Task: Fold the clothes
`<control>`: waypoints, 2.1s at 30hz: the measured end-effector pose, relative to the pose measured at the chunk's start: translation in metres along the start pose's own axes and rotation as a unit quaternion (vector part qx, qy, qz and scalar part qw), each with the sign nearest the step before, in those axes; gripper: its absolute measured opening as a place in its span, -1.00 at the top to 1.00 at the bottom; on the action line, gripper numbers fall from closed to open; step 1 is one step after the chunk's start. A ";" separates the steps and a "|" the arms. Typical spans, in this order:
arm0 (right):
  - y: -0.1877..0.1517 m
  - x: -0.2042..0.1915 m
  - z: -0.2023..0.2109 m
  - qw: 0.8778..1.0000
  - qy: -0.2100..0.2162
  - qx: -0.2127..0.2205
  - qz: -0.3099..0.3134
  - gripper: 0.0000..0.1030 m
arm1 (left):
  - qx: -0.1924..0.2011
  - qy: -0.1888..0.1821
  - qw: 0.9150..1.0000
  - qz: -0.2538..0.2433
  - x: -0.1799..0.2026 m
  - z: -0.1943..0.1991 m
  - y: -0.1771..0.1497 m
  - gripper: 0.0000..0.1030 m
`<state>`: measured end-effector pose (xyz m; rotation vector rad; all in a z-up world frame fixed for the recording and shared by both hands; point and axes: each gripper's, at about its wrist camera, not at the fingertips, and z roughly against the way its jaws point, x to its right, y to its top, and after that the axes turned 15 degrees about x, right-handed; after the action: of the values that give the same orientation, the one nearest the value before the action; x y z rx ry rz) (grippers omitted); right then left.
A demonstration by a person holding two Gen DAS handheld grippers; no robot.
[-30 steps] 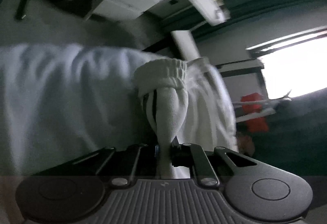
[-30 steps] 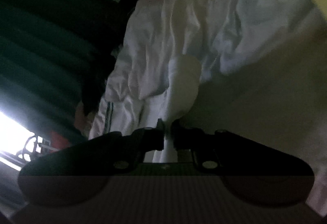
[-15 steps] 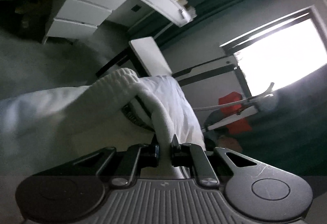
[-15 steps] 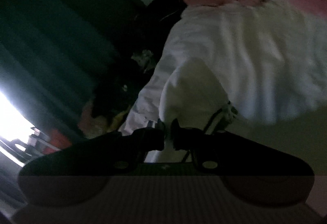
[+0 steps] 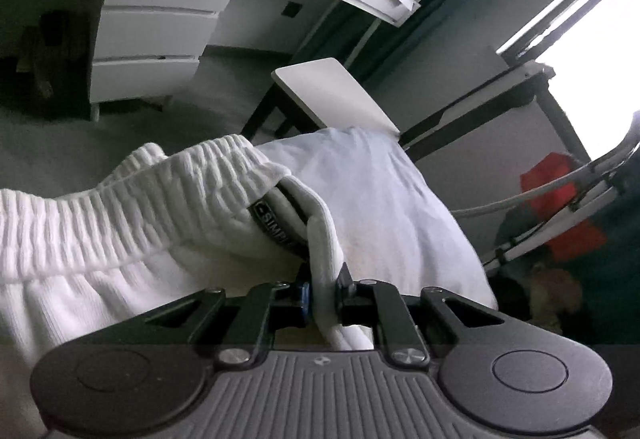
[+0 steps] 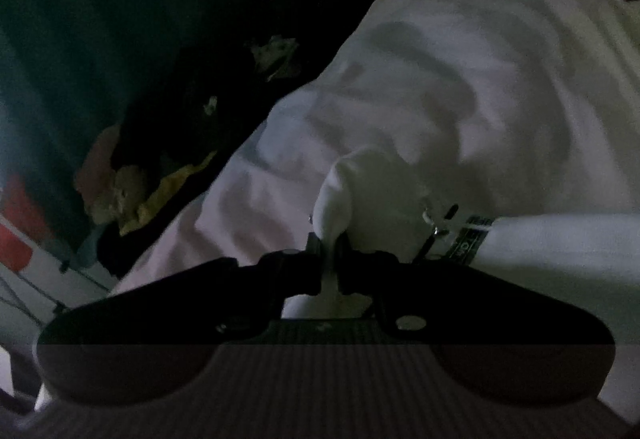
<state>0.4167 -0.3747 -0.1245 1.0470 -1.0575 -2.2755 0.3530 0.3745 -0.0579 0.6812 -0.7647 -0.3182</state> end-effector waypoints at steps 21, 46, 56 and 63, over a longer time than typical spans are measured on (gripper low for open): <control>-0.036 0.171 0.157 0.924 0.205 -0.171 -0.272 -0.35 | -0.050 -0.090 0.994 0.038 -0.119 0.136 -0.025 -0.10; -0.036 0.176 0.071 0.943 0.134 -0.024 -0.305 0.76 | -0.008 0.008 0.998 0.057 -0.099 0.117 -0.020 0.76; -0.012 0.194 0.116 0.951 0.147 -0.047 -0.269 0.79 | -0.012 -0.020 1.000 0.017 -0.099 0.167 0.009 0.78; 0.001 0.252 0.169 0.949 0.136 -0.047 -0.281 0.80 | -0.034 -0.040 0.999 -0.012 -0.112 0.216 0.013 0.78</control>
<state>0.1272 -0.4558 -0.1671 1.7349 -0.5749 -2.4592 0.1194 0.3429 0.0047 0.6165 -0.8184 -0.3927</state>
